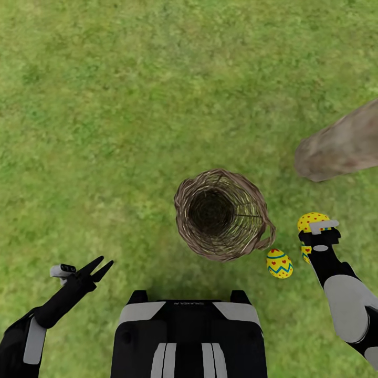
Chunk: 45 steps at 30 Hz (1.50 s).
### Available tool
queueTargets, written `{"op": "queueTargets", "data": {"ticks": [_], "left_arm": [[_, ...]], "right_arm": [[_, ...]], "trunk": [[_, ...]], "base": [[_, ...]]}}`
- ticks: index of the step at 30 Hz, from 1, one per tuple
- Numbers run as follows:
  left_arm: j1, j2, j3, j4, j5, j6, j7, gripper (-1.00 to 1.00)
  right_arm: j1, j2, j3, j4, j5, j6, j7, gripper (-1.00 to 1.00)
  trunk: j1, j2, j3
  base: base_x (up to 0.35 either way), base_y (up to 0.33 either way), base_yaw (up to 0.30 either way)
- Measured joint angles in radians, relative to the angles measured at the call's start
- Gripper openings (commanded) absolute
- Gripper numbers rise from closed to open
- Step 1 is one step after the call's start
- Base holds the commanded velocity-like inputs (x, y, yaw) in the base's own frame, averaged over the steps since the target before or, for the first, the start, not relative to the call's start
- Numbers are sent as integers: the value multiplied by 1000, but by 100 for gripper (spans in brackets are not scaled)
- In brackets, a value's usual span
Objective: Take the three Easter eggs out of the wicker basket on the lawn in the garden, then place them on the lawn next to a single tree (choose any tree) so that all three eggs are next to the same tree and none are left in the basket.
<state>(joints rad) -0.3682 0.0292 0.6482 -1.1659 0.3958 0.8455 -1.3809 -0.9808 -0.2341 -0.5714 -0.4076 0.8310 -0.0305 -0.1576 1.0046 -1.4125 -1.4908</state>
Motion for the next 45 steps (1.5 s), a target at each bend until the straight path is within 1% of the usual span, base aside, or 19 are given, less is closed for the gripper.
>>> {"op": "queueTargets", "data": {"ticks": [2, 14, 16, 21, 22, 23, 24, 25, 31, 33, 35, 37, 38, 40, 45], "left_arm": [[0, 0, 0, -2, 0, 2, 0, 100], [0, -1, -3, -5, 1, 1, -1, 100], [0, -1, -1, -9, 2, -1, -2, 100], [1, -3, 0, -13, 2, -7, -8, 100], [1, -2, 1, -13, 2, -8, -17, 100], [2, -1, 6, -13, 1, -7, -41, 100], [2, 0, 16, -11, -1, -7, -64, 100], [2, 1, 22, -10, -3, -6, -73, 100], [1, 0, 28, -3, -8, -7, -77, 100], [2, 0, 26, -1, -9, -8, -74, 100], [2, 0, 24, -1, -9, -8, -72, 100], [2, 1, 23, 0, -10, -8, -72, 100], [7, 5, 29, 4, -5, -13, -77, 100], [18, 7, 40, 7, -7, -25, -88, 100], [23, 3, 37, 5, -6, -40, -79, 100]], "right_arm": [[0, 0, 0, 0, 0, -1, 2, -100], [0, 0, 0, 0, 0, -1, 3, -100], [0, 0, 0, 0, 0, -1, 3, -100], [0, 0, 0, -1, 0, -1, 3, -100], [0, 0, 0, -1, 0, 0, 3, -100], [0, 1, 0, 0, 0, 0, 3, -100], [0, 1, 0, 0, 0, 0, 3, -100], [0, 1, 0, -1, 0, 0, 3, -100], [0, 0, 0, -6, 1, 0, 2, -100], [0, 0, -1, -26, 1, 0, 0, -100], [0, 11, -3, -98, 0, 7, 1, -100], [0, 19, -4, -121, 0, 8, 0, -100], [1, 25, 2, -115, -6, 3, 8, -100], [1, 37, 13, -104, -13, -1, 10, -100], [-3, 65, 40, -101, -1, 22, 19, -100]], "trunk": [[0, 0, 0], [-46, 84, 37], [-46, 84, 38], [-46, 84, 38], [-46, 84, 38], [-46, 84, 38], [-46, 84, 38], [-46, 84, 38], [-23, 42, 19], [-15, 28, 13], [-8, 14, 6], [0, 0, 0], [0, 0, 0], [0, 0, 0], [0, 0, 3]], "base": [[0, 0, 0], [0, 0, 0], [0, 0, 0], [0, 0, 0], [0, 0, 0], [0, 0, 0], [0, 0, 0], [0, 0, 0], [0, 0, 0], [0, 0, 0], [0, 0, 0], [0, 0, 0], [0, 0, 0], [0, 0, 0], [0, 0, -90]]}}
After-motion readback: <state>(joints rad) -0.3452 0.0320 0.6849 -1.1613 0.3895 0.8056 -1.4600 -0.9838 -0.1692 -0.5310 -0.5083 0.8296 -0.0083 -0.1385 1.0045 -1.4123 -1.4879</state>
